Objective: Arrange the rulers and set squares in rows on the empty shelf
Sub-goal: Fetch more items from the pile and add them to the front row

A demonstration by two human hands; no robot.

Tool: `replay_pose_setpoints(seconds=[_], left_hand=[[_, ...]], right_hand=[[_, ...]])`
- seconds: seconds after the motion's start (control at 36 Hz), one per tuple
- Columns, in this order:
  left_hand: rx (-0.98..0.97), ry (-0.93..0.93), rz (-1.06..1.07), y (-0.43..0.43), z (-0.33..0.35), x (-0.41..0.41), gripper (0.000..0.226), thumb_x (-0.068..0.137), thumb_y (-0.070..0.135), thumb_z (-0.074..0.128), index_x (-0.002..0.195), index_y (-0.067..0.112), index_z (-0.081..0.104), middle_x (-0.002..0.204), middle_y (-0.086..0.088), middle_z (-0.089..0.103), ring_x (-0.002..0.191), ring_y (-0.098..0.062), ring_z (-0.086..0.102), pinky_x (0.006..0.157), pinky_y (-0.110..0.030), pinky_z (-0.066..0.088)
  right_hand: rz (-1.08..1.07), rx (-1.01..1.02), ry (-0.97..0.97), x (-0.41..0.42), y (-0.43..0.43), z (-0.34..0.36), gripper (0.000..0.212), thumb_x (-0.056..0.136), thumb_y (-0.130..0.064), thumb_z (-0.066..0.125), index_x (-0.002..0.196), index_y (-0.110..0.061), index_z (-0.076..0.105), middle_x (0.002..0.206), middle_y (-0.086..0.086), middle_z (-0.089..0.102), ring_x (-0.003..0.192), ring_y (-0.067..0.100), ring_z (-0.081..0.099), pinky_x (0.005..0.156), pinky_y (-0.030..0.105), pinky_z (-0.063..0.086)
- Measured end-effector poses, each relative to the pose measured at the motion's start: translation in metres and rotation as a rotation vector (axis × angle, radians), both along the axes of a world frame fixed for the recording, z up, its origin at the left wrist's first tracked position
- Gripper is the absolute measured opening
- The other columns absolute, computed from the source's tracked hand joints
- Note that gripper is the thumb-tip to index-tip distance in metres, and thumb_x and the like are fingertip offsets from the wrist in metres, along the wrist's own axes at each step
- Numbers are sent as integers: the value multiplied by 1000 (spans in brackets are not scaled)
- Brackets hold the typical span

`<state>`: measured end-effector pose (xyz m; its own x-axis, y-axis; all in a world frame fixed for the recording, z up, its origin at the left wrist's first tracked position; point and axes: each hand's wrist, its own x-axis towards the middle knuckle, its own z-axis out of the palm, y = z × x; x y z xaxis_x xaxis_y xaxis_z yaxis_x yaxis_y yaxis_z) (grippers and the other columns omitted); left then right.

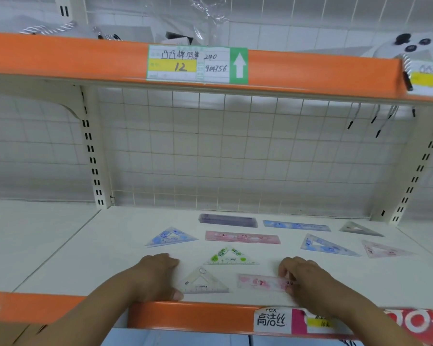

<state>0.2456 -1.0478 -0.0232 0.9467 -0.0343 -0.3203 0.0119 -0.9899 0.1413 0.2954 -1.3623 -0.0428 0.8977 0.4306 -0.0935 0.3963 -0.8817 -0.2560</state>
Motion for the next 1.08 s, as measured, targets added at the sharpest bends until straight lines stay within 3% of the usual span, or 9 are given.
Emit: replay_pose_setpoints(seconds=[0.14,0.28,0.36,0.47,0.67,0.78,1.08], left_hand=[[-1,14,6,-2,-1,1,72,85,52,61,144,19,36,148,-2,34,136,-21,34,111,-32,30],[22,12,5,-1,-3,3,71,82,54,61,141,21,38,140,0,40,130,-20,40,108,-33,34],[12,-2,6,0,-5,3,65,78,57,61,132,24,45,126,2,46,119,-18,46,99,-31,39],[17,-11,3,-1,-4,3,66,79,56,61,134,24,43,126,2,47,119,-19,46,99,-30,38],[-37,-7,48,-1,-5,1,71,82,54,62,140,21,40,136,0,43,128,-19,42,105,-30,35],[-76,-21,60,-4,-5,-3,71,87,47,60,146,17,34,150,-3,32,138,-20,31,111,-29,27],[-160,-54,104,-4,-3,-8,73,87,44,64,147,17,33,153,-3,26,141,-19,25,113,-29,24]], right_hand=[[46,52,31,-1,2,1,44,97,-14,42,106,-57,41,113,-12,48,105,4,50,94,17,39],[61,102,84,1,2,0,47,99,-11,37,127,-47,48,103,-14,41,96,0,48,79,7,36],[59,139,98,2,1,-4,43,98,-23,47,137,-42,45,101,-15,40,95,-1,48,82,7,36],[36,173,105,3,3,-3,46,93,-30,59,136,-39,48,103,-11,43,96,1,50,85,9,38],[86,152,-73,22,14,0,45,94,-32,58,138,-33,48,106,-15,46,100,0,49,87,8,33],[101,105,-122,39,32,4,41,94,-34,56,134,-26,52,119,-9,48,113,10,48,100,22,37],[176,40,-143,81,66,2,34,93,-33,56,127,-26,56,122,-5,51,115,13,49,98,24,40]])
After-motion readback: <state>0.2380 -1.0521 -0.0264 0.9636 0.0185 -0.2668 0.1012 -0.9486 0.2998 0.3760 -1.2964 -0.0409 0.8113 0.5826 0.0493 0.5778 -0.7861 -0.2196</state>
